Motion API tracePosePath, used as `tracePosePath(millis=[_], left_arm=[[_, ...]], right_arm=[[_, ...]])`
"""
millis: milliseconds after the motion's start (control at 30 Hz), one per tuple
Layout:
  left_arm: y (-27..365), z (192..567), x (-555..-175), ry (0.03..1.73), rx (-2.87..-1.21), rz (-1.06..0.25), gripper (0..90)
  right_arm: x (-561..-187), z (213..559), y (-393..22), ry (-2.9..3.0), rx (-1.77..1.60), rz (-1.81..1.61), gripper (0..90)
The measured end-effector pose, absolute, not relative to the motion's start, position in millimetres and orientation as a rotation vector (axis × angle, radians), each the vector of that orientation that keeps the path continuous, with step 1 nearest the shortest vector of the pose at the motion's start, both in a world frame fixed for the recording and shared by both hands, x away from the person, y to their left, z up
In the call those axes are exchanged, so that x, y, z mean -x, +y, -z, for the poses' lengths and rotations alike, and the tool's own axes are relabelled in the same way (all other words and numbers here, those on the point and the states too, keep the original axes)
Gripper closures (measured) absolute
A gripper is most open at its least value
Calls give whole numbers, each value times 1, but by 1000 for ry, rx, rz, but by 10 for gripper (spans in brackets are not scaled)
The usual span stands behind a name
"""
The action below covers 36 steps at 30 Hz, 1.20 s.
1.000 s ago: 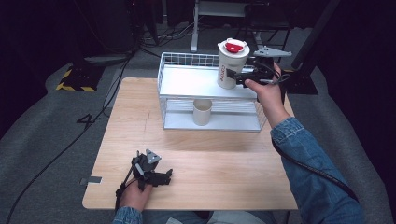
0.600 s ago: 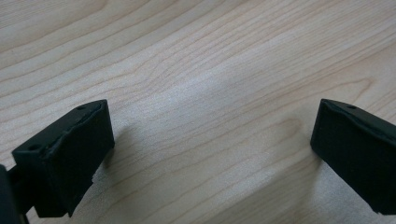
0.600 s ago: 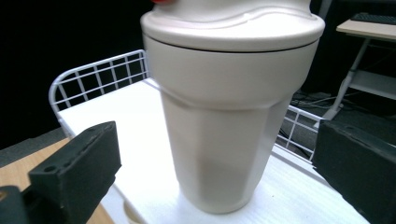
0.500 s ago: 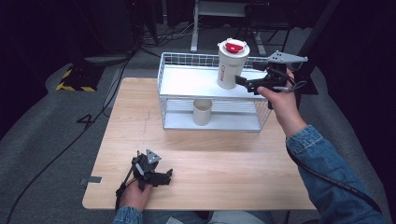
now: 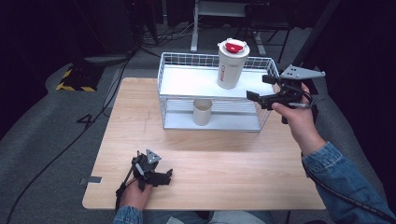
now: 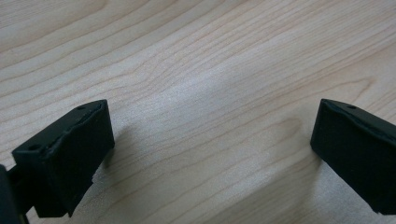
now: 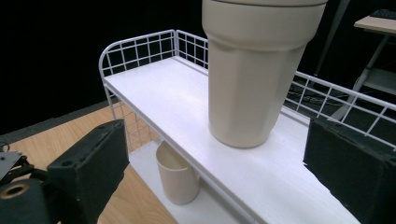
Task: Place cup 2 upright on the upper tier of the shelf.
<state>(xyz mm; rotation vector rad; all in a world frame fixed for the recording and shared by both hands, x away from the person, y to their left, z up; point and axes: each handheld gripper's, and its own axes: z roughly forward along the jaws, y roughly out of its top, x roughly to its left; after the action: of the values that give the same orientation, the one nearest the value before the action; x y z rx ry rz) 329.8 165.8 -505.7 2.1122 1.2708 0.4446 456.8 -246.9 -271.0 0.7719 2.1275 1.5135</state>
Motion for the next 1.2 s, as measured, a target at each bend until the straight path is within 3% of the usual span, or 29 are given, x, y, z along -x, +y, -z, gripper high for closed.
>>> tracePosePath(millis=[700, 1200], left_arm=[[165, 506, -331, 1269, -2113, -447, 0], [165, 506, -331, 1269, -2111, -449, 0]], right_arm=[[-412, 317, -283, 2249, -843, -1442, 97], [-388, 376, -298, 2324, -942, -1328, 97]])
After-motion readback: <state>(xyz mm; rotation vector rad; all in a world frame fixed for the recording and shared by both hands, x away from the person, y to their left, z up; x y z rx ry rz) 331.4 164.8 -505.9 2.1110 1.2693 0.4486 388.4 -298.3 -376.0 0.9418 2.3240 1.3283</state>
